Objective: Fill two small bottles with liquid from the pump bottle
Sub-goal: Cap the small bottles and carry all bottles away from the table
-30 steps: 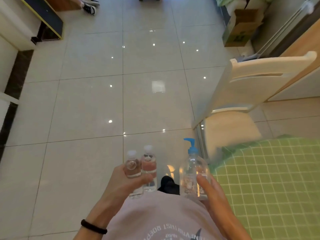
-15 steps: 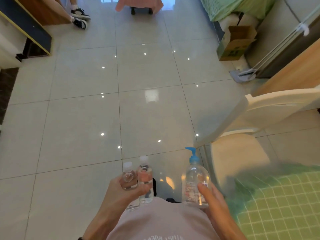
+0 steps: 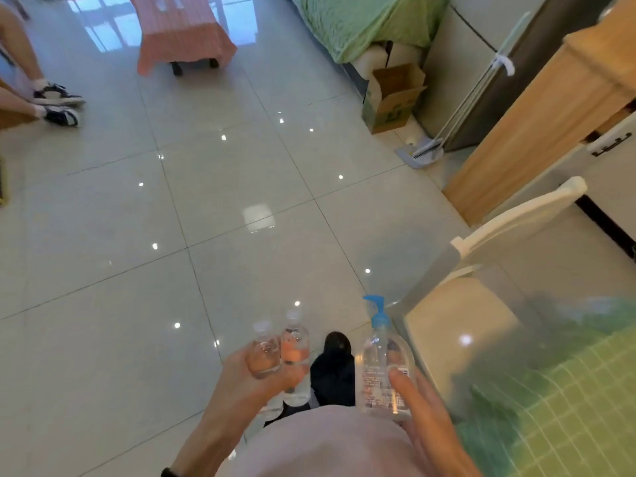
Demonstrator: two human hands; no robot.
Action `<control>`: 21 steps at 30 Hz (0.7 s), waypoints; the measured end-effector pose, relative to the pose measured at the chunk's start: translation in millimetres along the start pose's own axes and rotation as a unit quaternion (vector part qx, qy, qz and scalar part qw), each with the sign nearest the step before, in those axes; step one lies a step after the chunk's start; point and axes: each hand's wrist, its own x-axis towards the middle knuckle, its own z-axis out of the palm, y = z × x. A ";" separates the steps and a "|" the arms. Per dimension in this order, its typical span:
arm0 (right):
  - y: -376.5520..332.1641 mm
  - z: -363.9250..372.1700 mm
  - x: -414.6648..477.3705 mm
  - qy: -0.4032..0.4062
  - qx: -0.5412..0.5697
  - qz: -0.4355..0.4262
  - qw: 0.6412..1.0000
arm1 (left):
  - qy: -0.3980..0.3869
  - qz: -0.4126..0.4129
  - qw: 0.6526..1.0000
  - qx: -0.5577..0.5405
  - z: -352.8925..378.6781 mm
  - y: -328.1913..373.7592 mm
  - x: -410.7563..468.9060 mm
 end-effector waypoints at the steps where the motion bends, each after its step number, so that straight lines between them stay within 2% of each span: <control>1: -8.0 -1.4 9.4 0.009 0.008 -0.005 1.000 | -0.012 0.001 1.000 0.009 5.7 8.8 15.2; 10: -104.4 -24.6 104.6 0.039 0.034 -0.044 0.998 | -0.068 0.022 0.996 0.061 68.4 95.7 148.6; 15: -157.5 -44.8 153.6 0.048 0.075 -0.052 0.995 | -0.081 0.021 0.994 0.069 95.7 145.4 205.5; 21: -204.9 -55.0 199.6 0.096 0.134 -0.056 0.985 | -0.120 0.018 0.986 0.117 116.2 195.5 274.8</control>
